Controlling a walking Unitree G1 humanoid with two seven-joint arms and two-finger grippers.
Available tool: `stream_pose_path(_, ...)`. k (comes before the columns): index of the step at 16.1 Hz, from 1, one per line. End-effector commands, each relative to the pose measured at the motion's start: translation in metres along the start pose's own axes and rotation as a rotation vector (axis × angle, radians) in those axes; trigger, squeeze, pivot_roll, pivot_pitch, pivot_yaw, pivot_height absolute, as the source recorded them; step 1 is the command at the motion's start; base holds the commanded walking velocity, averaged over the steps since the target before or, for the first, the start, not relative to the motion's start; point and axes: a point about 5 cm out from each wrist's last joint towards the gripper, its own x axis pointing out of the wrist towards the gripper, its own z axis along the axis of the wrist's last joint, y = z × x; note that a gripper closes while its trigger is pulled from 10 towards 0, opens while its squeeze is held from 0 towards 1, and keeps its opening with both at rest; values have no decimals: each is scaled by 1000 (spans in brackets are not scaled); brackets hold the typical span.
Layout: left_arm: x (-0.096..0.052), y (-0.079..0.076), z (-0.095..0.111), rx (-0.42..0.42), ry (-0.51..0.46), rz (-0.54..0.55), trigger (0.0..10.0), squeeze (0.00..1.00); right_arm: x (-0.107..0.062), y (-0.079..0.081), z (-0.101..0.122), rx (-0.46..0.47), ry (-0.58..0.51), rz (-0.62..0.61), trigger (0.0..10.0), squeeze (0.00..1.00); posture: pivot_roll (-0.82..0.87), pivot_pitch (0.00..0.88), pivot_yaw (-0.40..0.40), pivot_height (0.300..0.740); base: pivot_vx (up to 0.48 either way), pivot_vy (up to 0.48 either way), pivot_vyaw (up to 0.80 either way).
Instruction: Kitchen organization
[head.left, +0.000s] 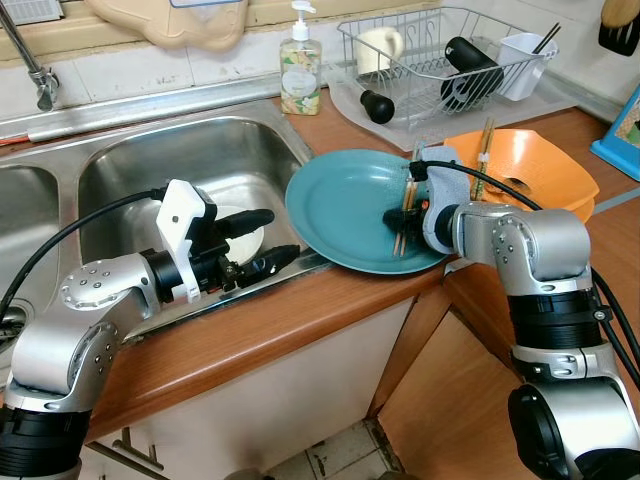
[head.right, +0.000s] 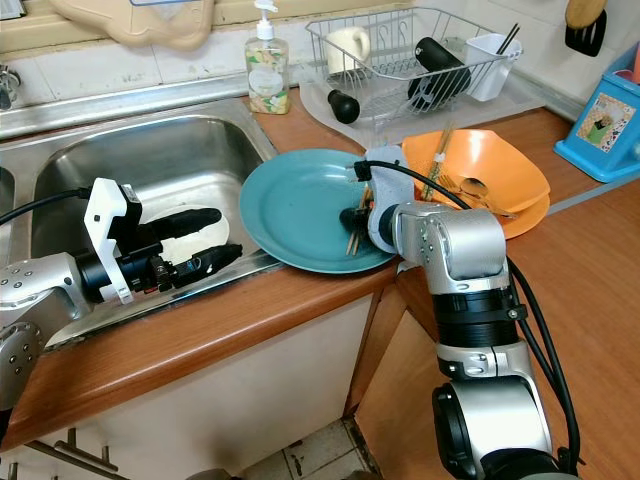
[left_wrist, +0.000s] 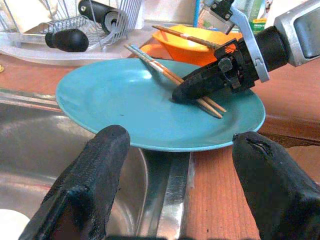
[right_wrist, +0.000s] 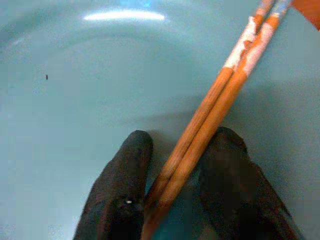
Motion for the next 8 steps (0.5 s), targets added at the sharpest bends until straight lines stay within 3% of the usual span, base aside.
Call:
stream_pose_path(1, 0, 0, 1, 22, 10, 3, 10000, 0, -3, 2, 9, 8, -46, 25, 0, 0, -101, 0, 14, 740, 0, 0, 0)
stream_pose_path(8, 2, 3, 3, 29, 6, 26, 10000, 0, -10, 10, 20, -2, -148, 113, 0, 0, -103, 0, 16, 740, 0, 0, 0)
